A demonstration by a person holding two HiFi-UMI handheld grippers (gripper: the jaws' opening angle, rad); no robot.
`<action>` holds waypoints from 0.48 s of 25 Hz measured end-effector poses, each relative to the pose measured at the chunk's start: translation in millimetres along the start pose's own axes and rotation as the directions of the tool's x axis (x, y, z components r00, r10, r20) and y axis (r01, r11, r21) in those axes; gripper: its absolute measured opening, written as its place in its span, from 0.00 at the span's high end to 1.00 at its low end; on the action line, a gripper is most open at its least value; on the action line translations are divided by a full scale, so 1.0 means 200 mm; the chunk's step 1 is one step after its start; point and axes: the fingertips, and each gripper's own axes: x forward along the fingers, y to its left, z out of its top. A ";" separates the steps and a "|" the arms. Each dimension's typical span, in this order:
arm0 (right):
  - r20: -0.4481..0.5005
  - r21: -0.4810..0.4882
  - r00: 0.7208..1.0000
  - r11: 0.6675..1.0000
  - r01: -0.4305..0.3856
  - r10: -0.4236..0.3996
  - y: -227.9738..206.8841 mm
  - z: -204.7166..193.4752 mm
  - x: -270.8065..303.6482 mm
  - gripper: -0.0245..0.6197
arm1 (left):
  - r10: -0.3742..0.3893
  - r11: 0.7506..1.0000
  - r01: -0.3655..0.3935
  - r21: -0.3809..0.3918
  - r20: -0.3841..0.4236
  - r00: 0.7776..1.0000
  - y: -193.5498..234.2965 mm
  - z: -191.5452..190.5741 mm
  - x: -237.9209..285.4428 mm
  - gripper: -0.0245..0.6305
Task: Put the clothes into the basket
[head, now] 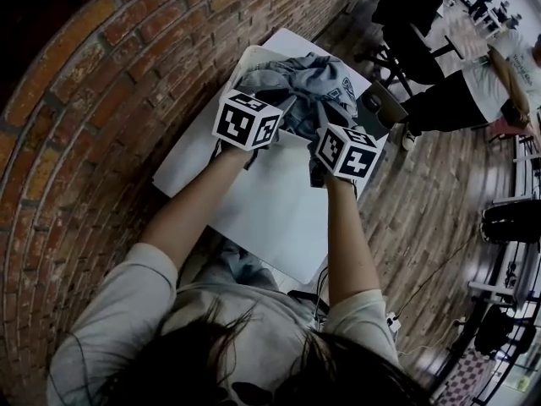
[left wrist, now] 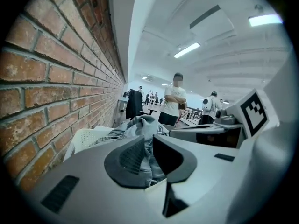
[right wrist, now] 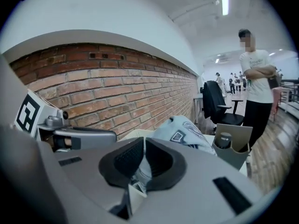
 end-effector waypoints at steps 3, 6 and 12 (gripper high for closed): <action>0.039 0.018 0.999 1.000 -0.015 0.015 0.06 0.00 -0.04 0.95 | 0.004 1.000 -0.004 -0.002 0.031 1.000 -0.06 -0.01 -0.04 0.90; 0.066 -0.051 0.998 0.999 0.009 -0.006 0.11 0.02 -0.12 0.95 | 0.019 0.999 -0.021 0.038 0.055 0.998 -0.14 -0.01 -0.09 0.93; 0.162 -0.140 0.986 0.989 0.050 -0.027 0.24 0.11 -0.32 0.95 | 0.066 0.982 -0.087 0.168 0.130 0.989 -0.29 0.07 -0.31 0.95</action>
